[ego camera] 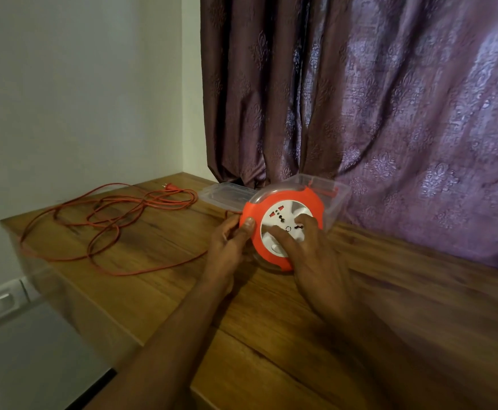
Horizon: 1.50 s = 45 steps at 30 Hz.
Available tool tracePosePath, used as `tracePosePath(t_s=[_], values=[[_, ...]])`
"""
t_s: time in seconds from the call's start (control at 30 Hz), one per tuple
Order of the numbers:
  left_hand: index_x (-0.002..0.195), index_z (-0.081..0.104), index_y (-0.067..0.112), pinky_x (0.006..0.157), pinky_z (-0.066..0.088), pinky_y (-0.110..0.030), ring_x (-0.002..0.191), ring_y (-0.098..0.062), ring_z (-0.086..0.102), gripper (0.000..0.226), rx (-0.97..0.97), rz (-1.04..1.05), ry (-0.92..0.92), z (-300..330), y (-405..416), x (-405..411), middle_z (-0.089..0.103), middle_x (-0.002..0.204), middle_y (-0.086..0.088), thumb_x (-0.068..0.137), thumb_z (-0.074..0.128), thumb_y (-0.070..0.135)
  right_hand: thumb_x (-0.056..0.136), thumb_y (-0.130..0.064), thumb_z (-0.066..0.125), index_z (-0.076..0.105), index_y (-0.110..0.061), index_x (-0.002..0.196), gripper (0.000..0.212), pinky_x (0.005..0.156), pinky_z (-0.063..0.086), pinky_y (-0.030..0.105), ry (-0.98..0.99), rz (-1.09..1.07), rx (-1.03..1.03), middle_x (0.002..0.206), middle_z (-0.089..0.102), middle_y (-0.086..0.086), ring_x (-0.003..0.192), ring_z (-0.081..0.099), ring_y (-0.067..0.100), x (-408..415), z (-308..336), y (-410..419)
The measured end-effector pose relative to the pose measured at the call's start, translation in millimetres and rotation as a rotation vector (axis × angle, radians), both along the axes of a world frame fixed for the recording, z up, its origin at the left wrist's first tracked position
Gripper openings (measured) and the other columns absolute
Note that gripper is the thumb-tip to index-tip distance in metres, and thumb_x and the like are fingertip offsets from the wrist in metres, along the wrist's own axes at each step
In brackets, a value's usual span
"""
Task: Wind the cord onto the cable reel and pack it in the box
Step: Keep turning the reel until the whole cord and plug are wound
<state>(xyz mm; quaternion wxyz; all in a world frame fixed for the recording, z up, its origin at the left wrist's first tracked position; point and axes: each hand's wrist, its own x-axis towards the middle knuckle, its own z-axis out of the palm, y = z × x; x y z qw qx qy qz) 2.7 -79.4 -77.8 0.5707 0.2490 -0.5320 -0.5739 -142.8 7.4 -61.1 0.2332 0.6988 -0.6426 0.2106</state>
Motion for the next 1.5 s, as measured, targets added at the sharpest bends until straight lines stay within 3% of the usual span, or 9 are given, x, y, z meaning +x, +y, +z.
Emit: tracePosePath(t_s=[0.3, 0.47, 0.6, 0.9, 1.0, 1.07, 1.23, 1.33, 1.5], values=[[0.102, 0.073, 0.034, 0.060, 0.059, -0.021, 0.086, -0.010, 0.077, 0.019, -0.020, -0.060, -0.027, 3, 3, 1, 0.079, 0.099, 0.010, 0.088, 0.063, 0.042, 0.097, -0.021, 0.052, 0.029, -0.047, 0.143, 0.057, 0.099, 0.047, 0.049, -0.028, -0.021, 0.117, 0.160, 0.008, 0.007, 0.138, 0.033, 0.036, -3, 1, -3], [0.101, 0.075, 0.032, 0.063, 0.059, -0.021, 0.086, -0.010, 0.077, 0.021, -0.047, -0.058, -0.024, 5, 3, 2, 0.079, 0.098, 0.008, 0.086, 0.063, 0.042, 0.092, -0.017, 0.055, 0.024, -0.051, 0.143, 0.068, 0.086, 0.054, 0.045, -0.043, -0.061, 0.078, 0.155, 0.017, 0.008, 0.126, 0.047, 0.035, -3, 0, -3], [0.112, 0.072, 0.019, 0.066, 0.059, -0.023, 0.093, -0.012, 0.076, 0.035, -0.083, -0.041, -0.045, 3, 1, -1, 0.077, 0.106, 0.005, 0.086, 0.063, 0.041, 0.090, -0.046, 0.053, 0.018, -0.053, 0.142, 0.064, 0.066, 0.056, 0.041, -0.139, -0.111, -0.034, 0.124, 0.047, 0.004, 0.094, 0.062, 0.027, -9, -1, -7], [0.097, 0.076, 0.041, 0.073, 0.063, -0.032, 0.099, -0.019, 0.075, 0.022, -0.095, -0.044, -0.112, 0, 0, -2, 0.079, 0.108, 0.002, 0.080, 0.065, 0.050, 0.081, -0.067, 0.053, 0.040, -0.043, 0.128, 0.055, 0.060, 0.051, 0.033, -0.408, -0.113, -0.157, 0.080, 0.071, -0.003, 0.073, 0.068, 0.024, -8, -3, -9], [0.103, 0.074, 0.037, 0.069, 0.063, -0.032, 0.094, -0.019, 0.076, 0.028, -0.068, -0.043, -0.105, -3, -4, -3, 0.079, 0.102, 0.003, 0.081, 0.063, 0.053, 0.087, -0.058, 0.052, 0.038, -0.040, 0.135, 0.053, 0.064, 0.054, 0.038, -0.362, -0.078, -0.129, 0.093, 0.071, -0.001, 0.078, 0.068, 0.026, -9, -4, -8], [0.113, 0.072, 0.024, 0.066, 0.063, -0.037, 0.083, -0.015, 0.076, 0.041, -0.057, -0.021, -0.084, -3, -6, -3, 0.077, 0.082, 0.008, 0.084, 0.061, 0.051, 0.091, -0.047, 0.053, 0.034, -0.035, 0.140, 0.054, 0.063, 0.056, 0.042, -0.291, -0.032, -0.127, 0.109, 0.066, 0.003, 0.083, 0.067, 0.029, -10, -5, -7], [0.121, 0.068, 0.016, 0.074, 0.063, -0.044, 0.081, -0.016, 0.075, 0.052, -0.001, 0.001, -0.063, -4, -16, 3, 0.072, 0.068, 0.011, 0.083, 0.062, 0.051, 0.083, -0.007, 0.063, 0.035, -0.040, 0.139, 0.071, 0.061, 0.055, 0.037, -0.058, 0.062, -0.146, 0.142, 0.037, 0.010, 0.108, 0.057, 0.031, -10, -9, -6], [0.123, 0.067, 0.014, 0.068, 0.062, -0.039, 0.073, -0.009, 0.074, 0.052, -0.036, -0.035, -0.112, -4, -13, 3, 0.071, 0.065, 0.012, 0.085, 0.061, 0.050, 0.093, -0.016, 0.055, 0.031, -0.046, 0.136, 0.058, 0.077, 0.056, 0.047, -0.015, 0.089, -0.021, 0.156, 0.017, 0.005, 0.121, 0.049, 0.034, -8, -11, -11], [0.124, 0.067, 0.015, 0.066, 0.061, -0.033, 0.079, -0.011, 0.076, 0.053, -0.087, -0.040, -0.180, -5, -10, 2, 0.073, 0.071, 0.012, 0.085, 0.061, 0.050, 0.092, -0.021, 0.058, 0.033, -0.045, 0.137, 0.056, 0.065, 0.057, 0.043, 0.106, 0.010, 0.058, 0.160, 0.012, 0.010, 0.114, 0.057, 0.039, -13, -8, -8]])
